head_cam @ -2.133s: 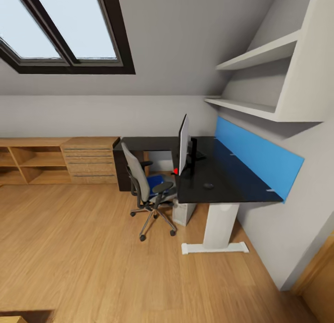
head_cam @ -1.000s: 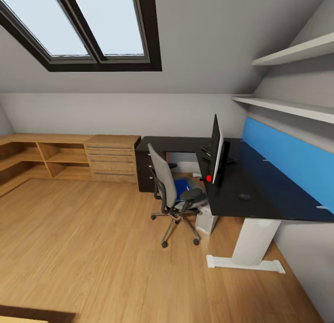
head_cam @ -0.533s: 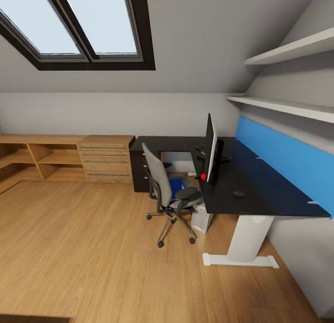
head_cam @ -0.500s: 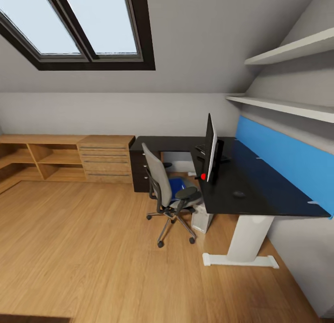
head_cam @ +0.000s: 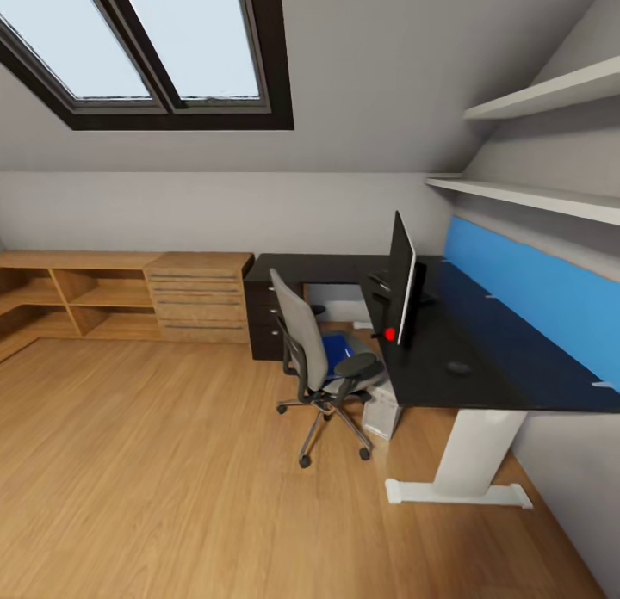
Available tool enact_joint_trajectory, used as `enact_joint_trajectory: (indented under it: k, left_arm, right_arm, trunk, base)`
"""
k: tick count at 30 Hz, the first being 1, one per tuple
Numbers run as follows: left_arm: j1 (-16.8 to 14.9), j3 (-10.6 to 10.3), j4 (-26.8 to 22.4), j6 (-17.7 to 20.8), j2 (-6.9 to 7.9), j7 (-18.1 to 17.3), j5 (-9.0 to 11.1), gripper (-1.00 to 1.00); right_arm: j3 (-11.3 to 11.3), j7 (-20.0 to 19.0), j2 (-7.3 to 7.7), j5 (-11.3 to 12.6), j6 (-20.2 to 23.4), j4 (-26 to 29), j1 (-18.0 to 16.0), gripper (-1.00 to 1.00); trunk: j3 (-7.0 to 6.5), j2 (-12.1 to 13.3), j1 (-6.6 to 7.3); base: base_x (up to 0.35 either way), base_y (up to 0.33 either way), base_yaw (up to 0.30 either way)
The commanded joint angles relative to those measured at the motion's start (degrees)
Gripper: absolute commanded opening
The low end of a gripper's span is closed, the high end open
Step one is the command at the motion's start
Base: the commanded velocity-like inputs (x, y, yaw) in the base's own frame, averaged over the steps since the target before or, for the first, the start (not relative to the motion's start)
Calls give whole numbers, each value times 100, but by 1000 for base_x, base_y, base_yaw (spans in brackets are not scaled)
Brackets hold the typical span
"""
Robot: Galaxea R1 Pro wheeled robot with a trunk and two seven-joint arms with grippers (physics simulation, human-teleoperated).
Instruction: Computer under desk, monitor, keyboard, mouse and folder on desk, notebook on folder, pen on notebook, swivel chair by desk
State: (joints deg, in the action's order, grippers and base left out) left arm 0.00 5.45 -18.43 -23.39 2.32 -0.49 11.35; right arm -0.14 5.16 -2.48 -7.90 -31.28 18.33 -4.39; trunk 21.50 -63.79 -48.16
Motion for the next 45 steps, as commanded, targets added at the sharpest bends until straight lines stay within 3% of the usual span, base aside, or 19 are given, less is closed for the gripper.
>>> enact_joint_trajectory:
  k: [1,4,13,20,25,32,40,41,42,43,45]
  left_arm:
    - [0,1,113,-10,-1,-11,35,100]
    - [0,3,352,-96,-14,-19,21,100]
    - [0,-9,434,-139,-8,-16,25,100]
    - [0,-13,462,-116,-35,-19,15,100]
    - [0,-41,558,-123,-249,-18,2,100]
    - [0,-213,568,-122,-276,7,1,100]
    - [0,-231,385,-147,-273,29,22,100]
    - [-5,-226,-1152,280,-317,632,43,100]
    - [-9,-227,-1494,640,-348,902,43,100]
    - [-239,-228,-2748,2394,-528,1484,37,100]
    - [-470,-228,-3218,2968,-603,1582,34,100]
  right_arm:
    - [-11,54,5,-51,0,-42,-2,100]
    - [-13,55,17,-52,-53,-490,-2,100]
    - [-21,55,20,-47,-522,-586,-1,100]
    - [-21,55,27,-44,-553,-598,0,100]
    - [-21,55,19,-37,-552,-608,-1,100]
    - [-28,61,10,-34,-529,-612,0,100]
    - [-10,74,-15,-48,-554,-585,0,100]
    - [23,83,-266,-48,-450,1,-65,100]
    - [23,97,-352,-47,-305,148,-133,100]
    - [25,206,-499,-45,643,396,-718,100]
    - [28,227,-562,-46,1025,434,-1067,100]
  trunk:
    - [5,-3,-3]
    - [5,-3,-3]
    - [5,-3,-3]
    - [5,-3,-3]
    - [5,-3,-3]
    - [5,-3,-3]
    - [41,-84,-47]
    - [59,-124,-69]
    - [77,-164,-91]
    - [95,-204,-113]
    - [131,-284,-157]
  base:
    - [235,199,0]
    - [239,204,0]
    - [268,197,0]
    - [313,137,-109]
    - [319,58,-154]
    - [319,6,-18]
    - [105,0,-1]
    - [0,0,0]
    - [0,0,0]
    - [0,0,0]
    - [0,0,0]
